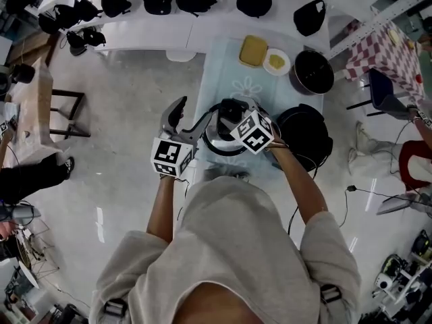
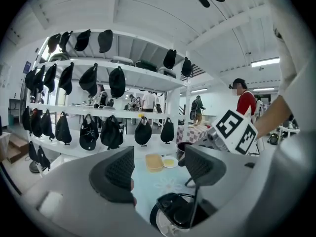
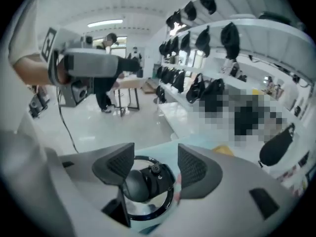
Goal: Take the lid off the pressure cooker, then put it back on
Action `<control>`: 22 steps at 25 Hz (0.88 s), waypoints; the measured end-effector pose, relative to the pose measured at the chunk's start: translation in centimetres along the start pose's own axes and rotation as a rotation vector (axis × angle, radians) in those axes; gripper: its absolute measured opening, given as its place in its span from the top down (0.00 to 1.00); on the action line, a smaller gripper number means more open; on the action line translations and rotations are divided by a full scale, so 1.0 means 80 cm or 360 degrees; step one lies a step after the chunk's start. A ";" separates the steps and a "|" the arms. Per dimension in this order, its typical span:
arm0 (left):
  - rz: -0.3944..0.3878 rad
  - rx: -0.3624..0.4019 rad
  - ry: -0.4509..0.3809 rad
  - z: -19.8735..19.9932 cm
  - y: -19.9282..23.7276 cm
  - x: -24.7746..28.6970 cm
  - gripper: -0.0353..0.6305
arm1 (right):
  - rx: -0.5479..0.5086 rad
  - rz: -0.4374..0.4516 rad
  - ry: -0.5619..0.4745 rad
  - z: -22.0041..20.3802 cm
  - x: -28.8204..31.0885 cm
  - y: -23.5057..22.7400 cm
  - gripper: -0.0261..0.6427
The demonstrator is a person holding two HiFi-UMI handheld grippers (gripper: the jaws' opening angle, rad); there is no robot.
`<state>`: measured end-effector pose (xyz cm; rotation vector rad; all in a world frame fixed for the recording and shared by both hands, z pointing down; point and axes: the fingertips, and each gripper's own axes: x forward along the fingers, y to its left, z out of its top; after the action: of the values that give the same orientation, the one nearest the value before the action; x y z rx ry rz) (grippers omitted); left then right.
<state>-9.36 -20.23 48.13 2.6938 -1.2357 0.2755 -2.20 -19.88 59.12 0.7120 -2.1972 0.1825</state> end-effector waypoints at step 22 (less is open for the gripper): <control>-0.0218 0.0163 -0.0092 0.060 -0.071 0.054 0.48 | 0.0900 -0.1146 -0.0870 -0.071 -0.389 -0.150 0.57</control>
<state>-1.78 -20.85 44.10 2.8774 -1.0726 0.2510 24.28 -14.48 38.80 2.0114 -2.2196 0.2572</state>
